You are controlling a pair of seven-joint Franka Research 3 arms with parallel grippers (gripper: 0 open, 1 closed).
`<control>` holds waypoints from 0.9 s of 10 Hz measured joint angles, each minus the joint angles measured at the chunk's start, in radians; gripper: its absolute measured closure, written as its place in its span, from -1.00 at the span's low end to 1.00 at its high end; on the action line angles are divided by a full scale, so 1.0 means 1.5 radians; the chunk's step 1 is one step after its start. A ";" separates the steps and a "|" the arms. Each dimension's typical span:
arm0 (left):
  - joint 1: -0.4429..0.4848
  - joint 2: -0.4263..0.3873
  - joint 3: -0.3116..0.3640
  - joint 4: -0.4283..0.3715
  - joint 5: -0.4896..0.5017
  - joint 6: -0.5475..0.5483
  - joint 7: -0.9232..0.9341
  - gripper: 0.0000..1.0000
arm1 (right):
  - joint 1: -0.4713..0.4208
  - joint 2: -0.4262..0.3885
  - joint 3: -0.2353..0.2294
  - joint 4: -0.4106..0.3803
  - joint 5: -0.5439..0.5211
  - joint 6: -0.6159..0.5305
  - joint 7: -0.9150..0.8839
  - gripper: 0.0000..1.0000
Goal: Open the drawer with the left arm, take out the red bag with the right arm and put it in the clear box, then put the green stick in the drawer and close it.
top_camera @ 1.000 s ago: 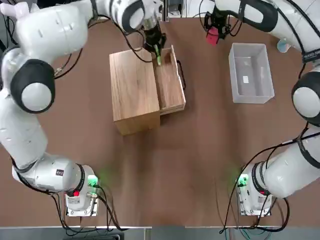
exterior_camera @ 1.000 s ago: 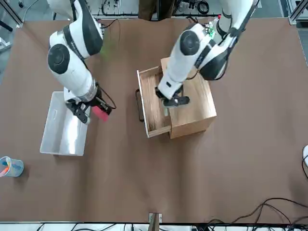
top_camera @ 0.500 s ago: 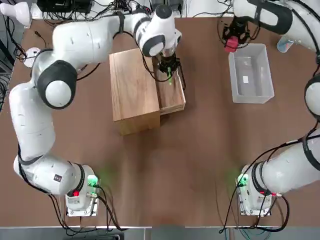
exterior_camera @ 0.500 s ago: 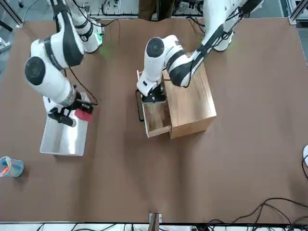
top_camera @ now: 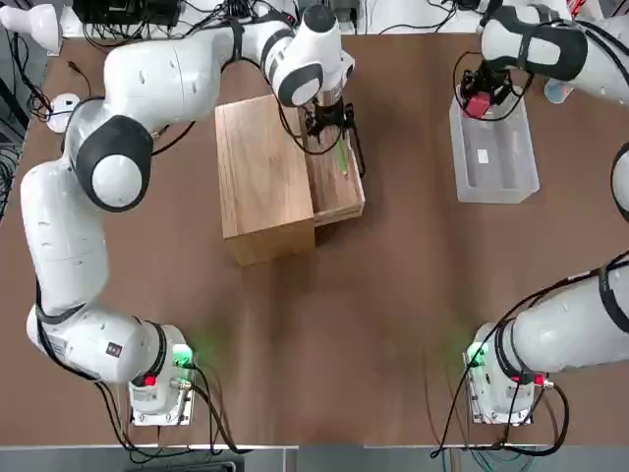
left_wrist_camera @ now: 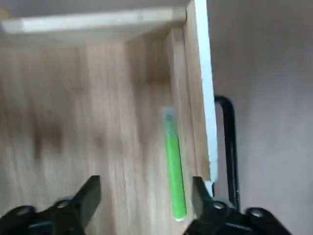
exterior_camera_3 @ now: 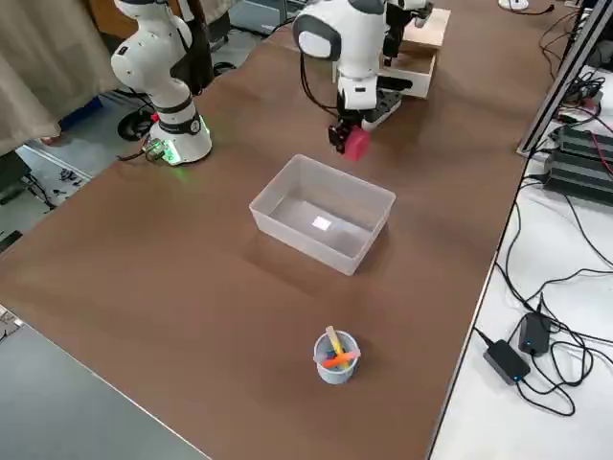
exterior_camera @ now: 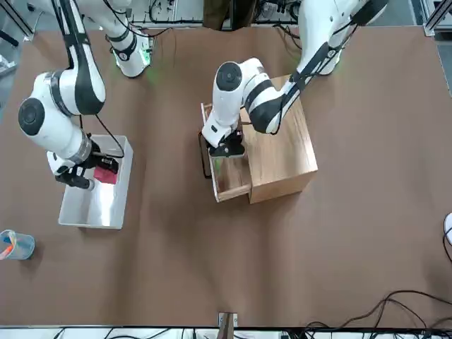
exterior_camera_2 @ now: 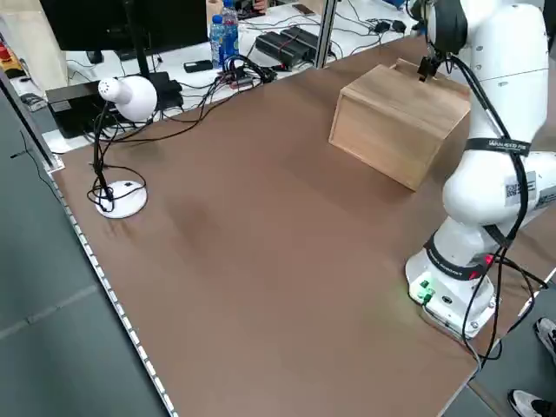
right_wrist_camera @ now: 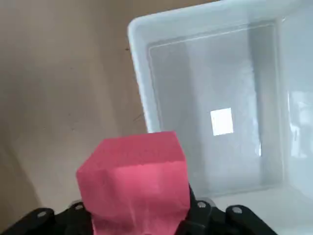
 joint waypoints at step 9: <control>0.150 -0.248 0.082 0.009 -0.103 -0.319 0.297 -1.00 | -0.120 0.108 0.000 -0.067 -0.002 0.188 -0.163 -0.15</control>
